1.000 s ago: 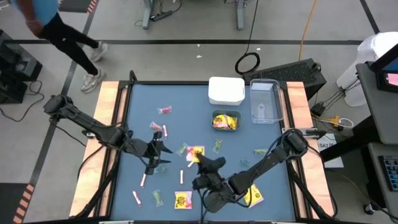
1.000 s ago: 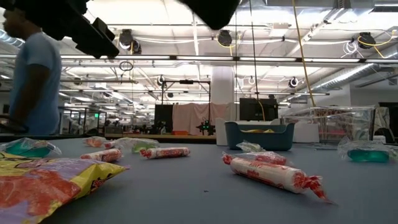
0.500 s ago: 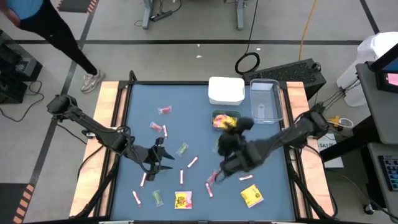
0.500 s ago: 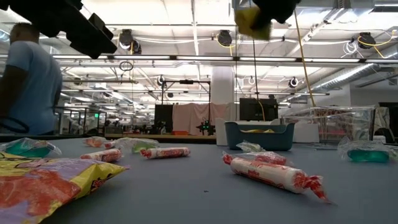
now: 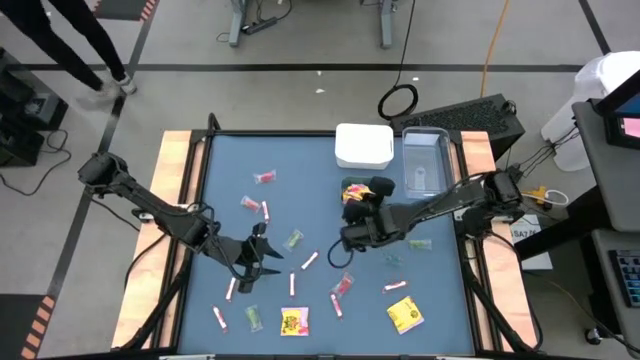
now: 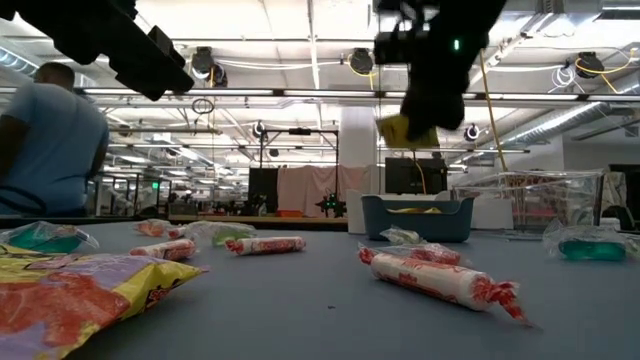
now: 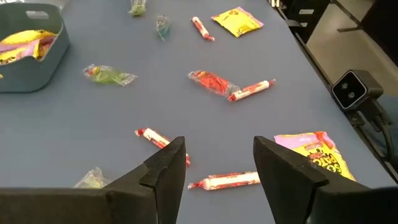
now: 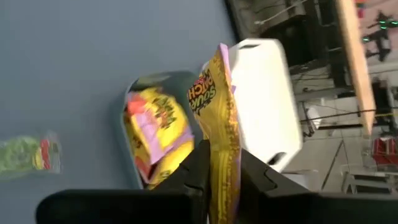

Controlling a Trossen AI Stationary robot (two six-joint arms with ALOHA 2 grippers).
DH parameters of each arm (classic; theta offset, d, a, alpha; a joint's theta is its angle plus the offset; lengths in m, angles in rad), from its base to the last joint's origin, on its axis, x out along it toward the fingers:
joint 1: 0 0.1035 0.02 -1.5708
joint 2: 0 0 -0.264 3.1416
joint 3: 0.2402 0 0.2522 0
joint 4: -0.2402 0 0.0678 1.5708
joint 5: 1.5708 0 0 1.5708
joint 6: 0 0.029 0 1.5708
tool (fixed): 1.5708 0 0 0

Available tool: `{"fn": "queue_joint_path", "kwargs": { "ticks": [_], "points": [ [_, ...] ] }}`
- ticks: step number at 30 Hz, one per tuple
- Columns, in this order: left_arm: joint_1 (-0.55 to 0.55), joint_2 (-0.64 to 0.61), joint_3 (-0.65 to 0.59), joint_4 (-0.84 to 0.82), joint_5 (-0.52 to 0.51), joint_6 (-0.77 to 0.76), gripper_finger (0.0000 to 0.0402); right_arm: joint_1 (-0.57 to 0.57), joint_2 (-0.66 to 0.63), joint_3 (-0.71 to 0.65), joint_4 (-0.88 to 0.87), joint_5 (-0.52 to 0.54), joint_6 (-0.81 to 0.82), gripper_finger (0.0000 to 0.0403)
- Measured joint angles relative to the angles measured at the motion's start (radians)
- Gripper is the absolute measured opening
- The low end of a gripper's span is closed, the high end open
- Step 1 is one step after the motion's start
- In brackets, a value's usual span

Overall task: Sort candy
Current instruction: Put the top center yellow candy into the green bin

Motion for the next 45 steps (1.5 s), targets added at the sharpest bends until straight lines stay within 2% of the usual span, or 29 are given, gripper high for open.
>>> {"fn": "queue_joint_path", "kwargs": {
  "ticks": [7,14,23,26,33,36,40,45],
  "points": [
    [-0.004,0.005,0.000,0.001,-0.013,0.029,0.0193,-0.080,0.001,-0.182,0.318,-0.064,-0.159,0.0036],
    [-0.004,0.005,0.000,0.001,-0.023,0.030,0.0193,-0.175,0.001,-0.269,0.540,-0.177,-0.277,0.0036],
    [-0.004,0.004,0.000,0.018,-0.038,0.033,0.0193,-0.229,0.001,-0.270,0.571,-0.201,-0.359,0.0047],
    [-0.004,0.004,0.000,0.019,-0.039,0.035,0.0193,-0.241,0.001,-0.270,0.572,-0.234,-0.345,0.0080],
    [-0.006,0.004,0.000,0.021,-0.040,0.030,0.0193,-0.226,-0.008,-0.247,0.545,-0.267,-0.307,0.0193],
    [-0.006,0.004,0.000,0.021,-0.040,0.030,0.0193,-0.196,-0.031,-0.217,0.512,-0.304,-0.301,0.0216],
    [-0.006,0.004,0.000,0.023,-0.040,0.030,0.0193,-0.168,-0.069,-0.196,0.452,-0.308,-0.263,0.0221],
    [-0.006,0.004,0.000,0.023,-0.039,0.030,0.0193,-0.150,-0.122,-0.194,0.440,-0.275,-0.219,0.0197]
  ]
}}
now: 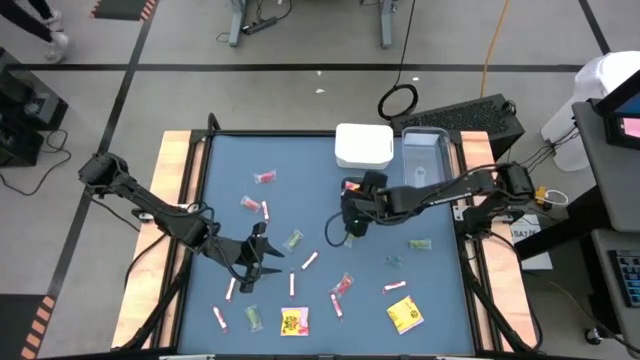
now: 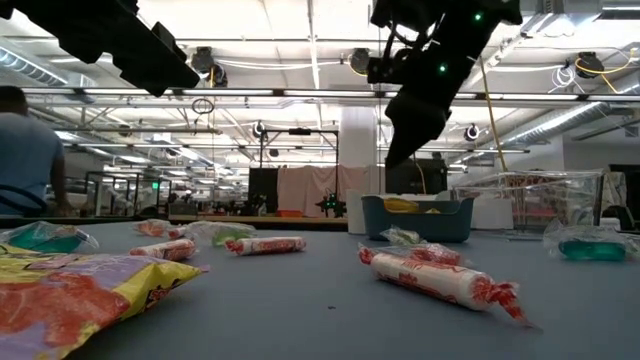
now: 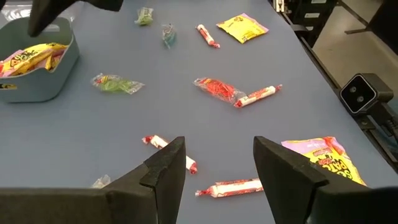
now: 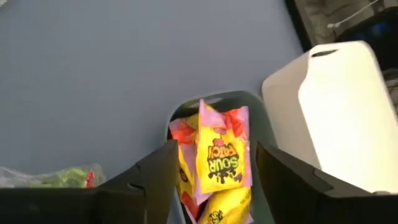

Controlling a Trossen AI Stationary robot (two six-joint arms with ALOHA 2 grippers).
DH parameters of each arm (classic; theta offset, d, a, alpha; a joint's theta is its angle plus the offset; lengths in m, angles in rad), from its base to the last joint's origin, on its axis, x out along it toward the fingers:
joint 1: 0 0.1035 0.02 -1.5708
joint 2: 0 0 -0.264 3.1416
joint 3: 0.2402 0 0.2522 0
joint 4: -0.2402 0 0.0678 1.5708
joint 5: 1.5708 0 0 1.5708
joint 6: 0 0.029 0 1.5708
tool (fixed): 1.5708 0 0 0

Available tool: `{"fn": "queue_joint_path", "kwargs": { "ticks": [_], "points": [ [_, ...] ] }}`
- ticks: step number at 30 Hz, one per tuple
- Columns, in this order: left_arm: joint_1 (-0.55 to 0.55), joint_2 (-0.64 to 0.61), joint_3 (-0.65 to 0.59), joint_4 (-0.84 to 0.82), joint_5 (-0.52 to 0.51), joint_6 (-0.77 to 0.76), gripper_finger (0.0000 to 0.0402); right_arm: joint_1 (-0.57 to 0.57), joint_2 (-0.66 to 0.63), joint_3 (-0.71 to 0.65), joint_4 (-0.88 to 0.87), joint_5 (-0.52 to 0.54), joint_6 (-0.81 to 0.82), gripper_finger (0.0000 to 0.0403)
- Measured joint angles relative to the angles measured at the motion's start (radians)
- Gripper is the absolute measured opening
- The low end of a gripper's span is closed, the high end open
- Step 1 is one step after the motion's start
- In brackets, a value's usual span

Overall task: Sort candy
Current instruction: Put the top center yellow candy into the green bin

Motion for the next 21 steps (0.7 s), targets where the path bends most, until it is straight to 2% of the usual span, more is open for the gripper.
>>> {"fn": "queue_joint_path", "kwargs": {
  "ticks": [3,11,13,16,21],
  "points": [
    [0.000,0.000,0.000,0.002,0.000,0.002,0.0193,-0.017,0.001,-0.002,0.003,0.014,0.000,0.0160],
    [-0.002,0.000,0.000,0.008,0.006,-0.002,0.0193,-0.092,0.001,-0.136,0.171,-0.017,0.076,0.0016],
    [-0.006,0.000,0.000,0.007,0.006,-0.002,0.0193,-0.104,0.002,-0.182,0.218,-0.030,0.098,0.0006],
    [-0.018,0.006,0.000,0.011,0.007,-0.002,0.0193,-0.111,0.002,-0.231,0.297,-0.033,0.125,0.0018],
    [-0.037,0.045,0.000,0.049,0.009,0.004,0.0193,-0.111,0.002,-0.246,0.303,-0.072,0.146,0.0021]
  ]
}}
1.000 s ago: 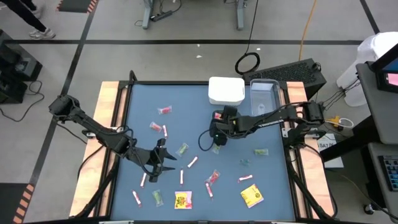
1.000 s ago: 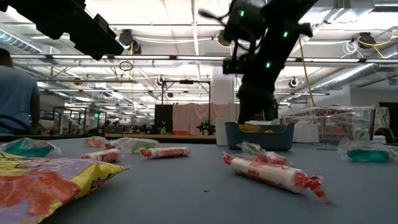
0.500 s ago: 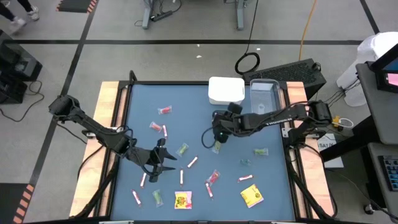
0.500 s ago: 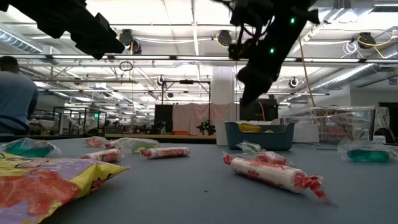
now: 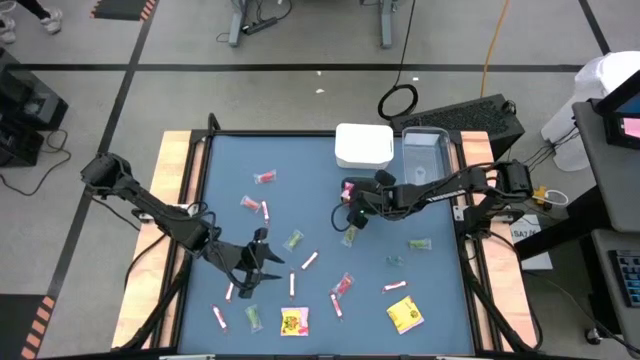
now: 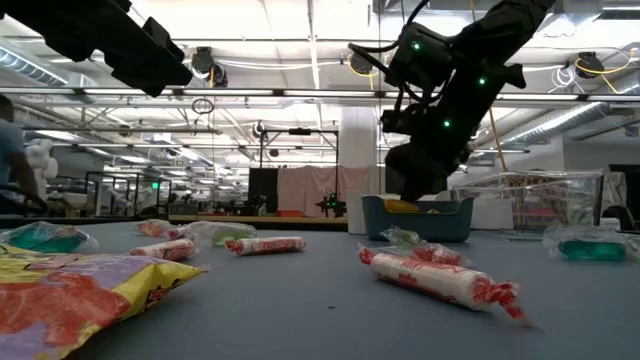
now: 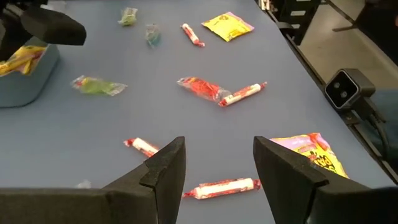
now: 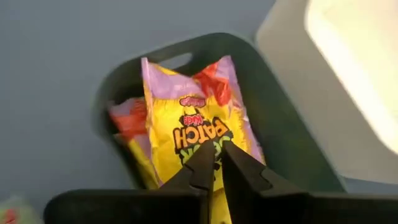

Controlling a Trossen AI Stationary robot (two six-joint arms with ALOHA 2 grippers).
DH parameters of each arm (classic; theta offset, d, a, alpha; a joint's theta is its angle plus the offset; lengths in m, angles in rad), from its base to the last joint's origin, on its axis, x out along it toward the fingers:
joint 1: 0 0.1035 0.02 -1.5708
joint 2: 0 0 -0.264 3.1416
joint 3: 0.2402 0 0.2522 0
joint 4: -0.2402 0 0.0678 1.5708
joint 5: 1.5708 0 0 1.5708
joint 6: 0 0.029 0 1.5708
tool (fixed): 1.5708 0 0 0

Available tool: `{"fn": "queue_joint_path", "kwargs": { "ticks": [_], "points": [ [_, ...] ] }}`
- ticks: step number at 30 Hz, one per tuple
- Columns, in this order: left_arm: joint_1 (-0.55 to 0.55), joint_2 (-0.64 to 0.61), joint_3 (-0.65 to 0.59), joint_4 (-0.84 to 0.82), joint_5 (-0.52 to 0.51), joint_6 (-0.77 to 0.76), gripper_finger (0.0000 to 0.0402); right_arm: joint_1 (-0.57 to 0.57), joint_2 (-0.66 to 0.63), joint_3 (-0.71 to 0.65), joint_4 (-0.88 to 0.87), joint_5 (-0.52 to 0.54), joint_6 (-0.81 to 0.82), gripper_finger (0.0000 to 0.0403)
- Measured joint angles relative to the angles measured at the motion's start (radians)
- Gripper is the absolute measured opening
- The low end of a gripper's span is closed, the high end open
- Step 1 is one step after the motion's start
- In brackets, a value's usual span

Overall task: Sort candy
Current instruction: Put the top center yellow candy into the green bin

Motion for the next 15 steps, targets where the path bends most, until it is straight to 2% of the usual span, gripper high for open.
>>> {"fn": "queue_joint_path", "kwargs": {
  "ticks": [5,9,15],
  "points": [
    [-0.003,0.046,0.001,0.092,0.034,0.029,0.0193,-0.019,0.006,0.000,-0.007,-0.027,0.024,0.0003],
    [-0.003,0.070,0.002,0.132,0.061,0.029,0.0193,-0.018,-0.001,0.000,0.005,-0.036,0.025,0.0005],
    [-0.023,0.080,0.002,0.126,0.072,0.002,0.0193,0.024,-0.094,0.002,-0.008,-0.035,0.050,0.0008]
  ]
}}
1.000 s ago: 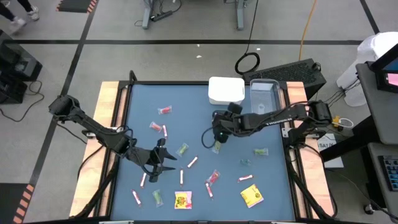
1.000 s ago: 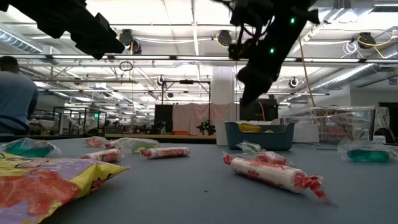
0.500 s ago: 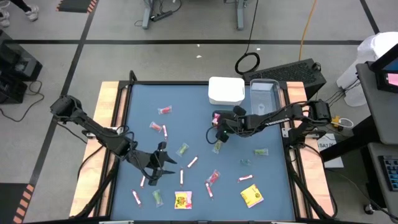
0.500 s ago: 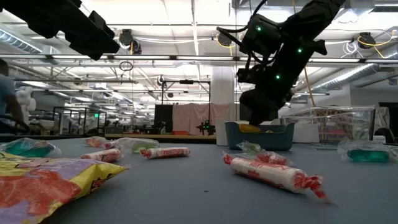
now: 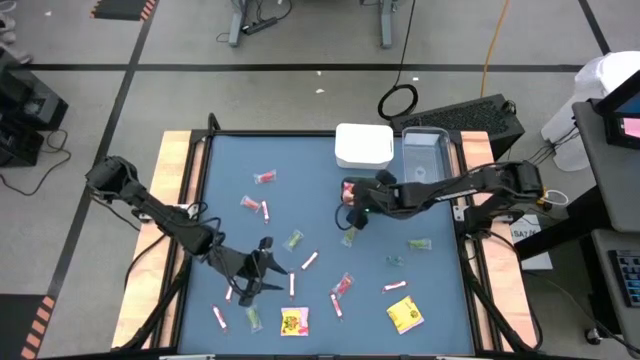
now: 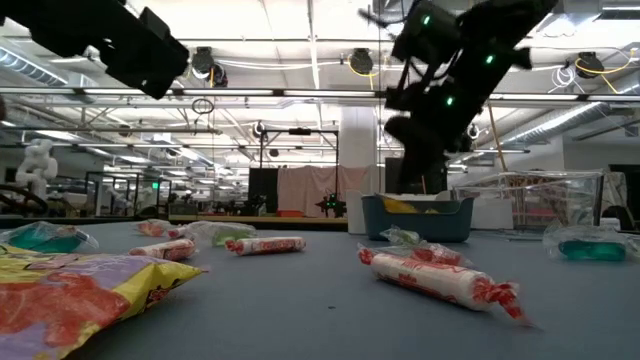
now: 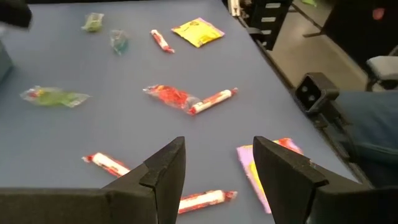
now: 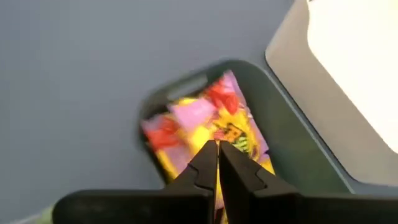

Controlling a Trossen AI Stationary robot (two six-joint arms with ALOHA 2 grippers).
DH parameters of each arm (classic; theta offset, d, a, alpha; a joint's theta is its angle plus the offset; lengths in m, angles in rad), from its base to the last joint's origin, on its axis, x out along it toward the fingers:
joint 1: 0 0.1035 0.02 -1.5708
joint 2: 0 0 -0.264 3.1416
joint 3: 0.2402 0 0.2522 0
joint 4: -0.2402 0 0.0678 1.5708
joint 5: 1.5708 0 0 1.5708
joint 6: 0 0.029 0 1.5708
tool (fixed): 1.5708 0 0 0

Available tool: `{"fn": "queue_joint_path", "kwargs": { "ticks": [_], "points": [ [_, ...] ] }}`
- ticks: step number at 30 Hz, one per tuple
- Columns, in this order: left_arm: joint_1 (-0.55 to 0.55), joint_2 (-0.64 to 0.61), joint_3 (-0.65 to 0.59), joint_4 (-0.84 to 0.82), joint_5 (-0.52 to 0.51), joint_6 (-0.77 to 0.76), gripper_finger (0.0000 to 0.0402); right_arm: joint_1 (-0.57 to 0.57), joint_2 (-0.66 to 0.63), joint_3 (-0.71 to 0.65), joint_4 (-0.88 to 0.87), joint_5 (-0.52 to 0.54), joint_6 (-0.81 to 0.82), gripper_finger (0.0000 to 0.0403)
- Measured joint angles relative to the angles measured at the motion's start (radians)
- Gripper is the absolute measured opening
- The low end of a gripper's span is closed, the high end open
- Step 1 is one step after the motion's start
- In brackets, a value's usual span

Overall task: Sort candy
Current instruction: Put the top center yellow candy into the green bin, then put the left yellow candy into the green bin

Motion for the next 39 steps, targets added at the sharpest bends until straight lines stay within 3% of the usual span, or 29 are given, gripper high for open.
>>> {"fn": "queue_joint_path", "kwargs": {
  "ticks": [5,10,16,20,25,34,39],
  "points": [
    [-0.049,0.005,0.000,0.013,0.000,-0.044,0.0193,0.101,-0.117,0.000,-0.011,0.005,0.068,0.0008],
    [-0.128,0.057,0.000,0.070,-0.009,-0.061,0.0193,0.307,-0.177,0.000,0.056,0.081,0.132,0.0008],
    [-0.198,0.168,0.022,0.169,-0.028,-0.061,0.0193,0.574,-0.131,0.000,0.231,0.277,0.196,0.0008],
    [-0.233,0.254,0.073,0.166,-0.050,-0.060,0.0193,0.691,-0.035,0.000,0.446,0.350,0.132,0.0008],
    [-0.258,0.357,0.137,0.163,-0.054,-0.053,0.0193,0.745,0.103,0.010,0.622,0.323,0.083,0.0009],
    [-0.258,0.451,0.174,0.163,-0.071,-0.047,0.0193,0.741,0.327,0.153,0.618,0.166,0.036,0.0009],
    [-0.241,0.492,0.174,0.160,-0.132,-0.006,0.0193,0.725,0.415,0.260,0.606,0.126,-0.037,0.0009]
  ]
}}
